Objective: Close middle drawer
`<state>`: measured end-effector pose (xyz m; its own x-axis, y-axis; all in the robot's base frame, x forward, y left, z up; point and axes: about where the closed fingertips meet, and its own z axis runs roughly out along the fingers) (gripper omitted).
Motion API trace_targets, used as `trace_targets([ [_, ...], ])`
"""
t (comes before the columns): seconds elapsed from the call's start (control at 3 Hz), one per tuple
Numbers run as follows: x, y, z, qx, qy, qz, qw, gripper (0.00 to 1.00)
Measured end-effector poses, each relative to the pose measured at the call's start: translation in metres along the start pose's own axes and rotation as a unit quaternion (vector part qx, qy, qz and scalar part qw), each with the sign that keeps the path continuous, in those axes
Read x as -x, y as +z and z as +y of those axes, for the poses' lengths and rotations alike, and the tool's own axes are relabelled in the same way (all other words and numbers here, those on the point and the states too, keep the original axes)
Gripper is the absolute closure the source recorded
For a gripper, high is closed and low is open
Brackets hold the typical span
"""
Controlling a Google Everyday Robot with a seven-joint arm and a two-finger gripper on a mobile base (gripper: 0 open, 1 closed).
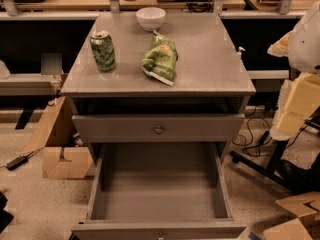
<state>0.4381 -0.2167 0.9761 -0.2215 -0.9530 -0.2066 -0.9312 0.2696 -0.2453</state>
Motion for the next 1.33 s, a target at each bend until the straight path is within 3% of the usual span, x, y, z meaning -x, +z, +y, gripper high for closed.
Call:
trace_targets([
  [0.33,0.0,0.0,0.0,0.0,0.0,0.0,1.0,0.0],
  [0.67,-0.015,0.051,0.011,0.011,0.013,-0.041,0.999,0.0],
  [1.0,-0.047,0.112,0.037,0.021,0.035,-0.075,0.9964,0.0],
  [1.33,-0.086,0.188,0.086,0.015,0.06,-0.104,0.9926,0.27],
])
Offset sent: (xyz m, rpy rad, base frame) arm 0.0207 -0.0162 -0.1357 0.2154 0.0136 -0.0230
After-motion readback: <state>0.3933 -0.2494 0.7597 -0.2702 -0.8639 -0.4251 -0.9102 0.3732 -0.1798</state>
